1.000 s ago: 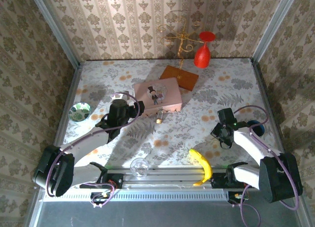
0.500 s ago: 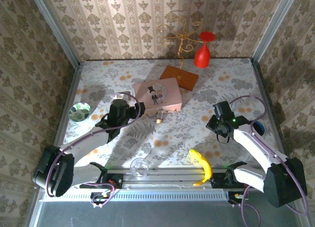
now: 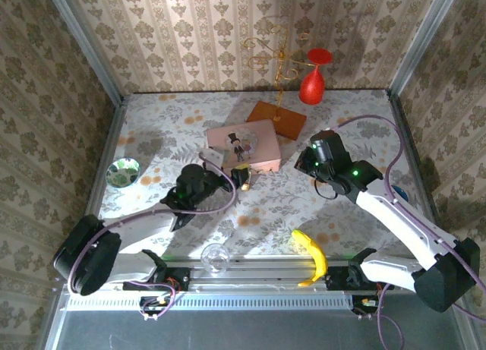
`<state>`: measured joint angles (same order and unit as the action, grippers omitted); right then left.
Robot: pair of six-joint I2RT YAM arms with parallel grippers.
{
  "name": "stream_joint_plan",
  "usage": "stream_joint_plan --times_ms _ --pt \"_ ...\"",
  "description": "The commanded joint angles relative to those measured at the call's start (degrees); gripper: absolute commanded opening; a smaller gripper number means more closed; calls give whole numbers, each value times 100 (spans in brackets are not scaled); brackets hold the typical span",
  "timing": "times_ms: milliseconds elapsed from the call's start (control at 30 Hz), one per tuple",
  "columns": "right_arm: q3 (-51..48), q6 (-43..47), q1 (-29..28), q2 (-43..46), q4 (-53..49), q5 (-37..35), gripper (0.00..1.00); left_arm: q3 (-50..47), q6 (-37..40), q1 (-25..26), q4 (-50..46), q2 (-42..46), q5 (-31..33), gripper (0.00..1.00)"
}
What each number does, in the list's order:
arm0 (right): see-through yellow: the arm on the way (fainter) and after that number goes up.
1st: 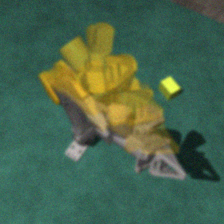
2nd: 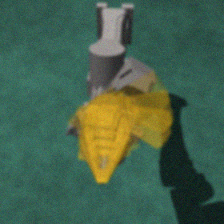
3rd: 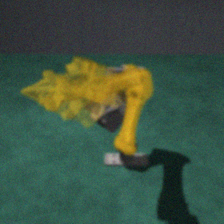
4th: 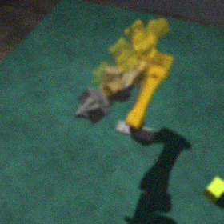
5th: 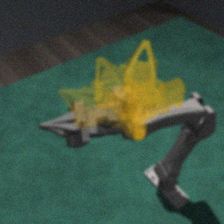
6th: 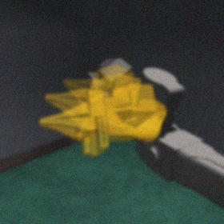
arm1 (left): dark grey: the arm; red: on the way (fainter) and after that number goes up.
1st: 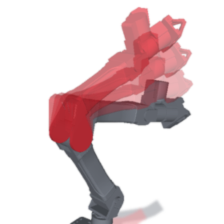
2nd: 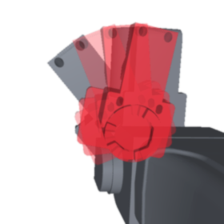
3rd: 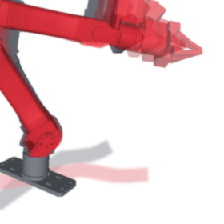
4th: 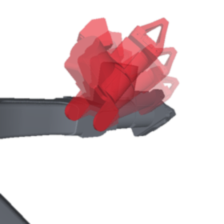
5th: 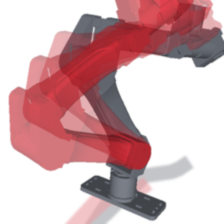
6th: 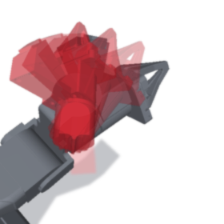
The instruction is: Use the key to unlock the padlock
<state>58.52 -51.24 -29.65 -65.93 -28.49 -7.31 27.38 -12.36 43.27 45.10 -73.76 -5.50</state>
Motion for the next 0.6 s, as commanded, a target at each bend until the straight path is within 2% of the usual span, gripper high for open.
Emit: stream_joint_plan --times_ms 0,133,333,567 --pt "255 -152 -143 -112 383 -62 0 -66 908 198 1550 -428 -570 77" --pt "378 -245 -199 -191 668 335 0 -5 1079 260 2875 -1236 -1111 79" --pt "487 -346 -199 -179 968 966 0 486 1413 268 2890 -1792 -1361 76" --pt "363 -484 -199 -60 1238 1217 0 955 1454 270 2883 -2123 -1751 61"
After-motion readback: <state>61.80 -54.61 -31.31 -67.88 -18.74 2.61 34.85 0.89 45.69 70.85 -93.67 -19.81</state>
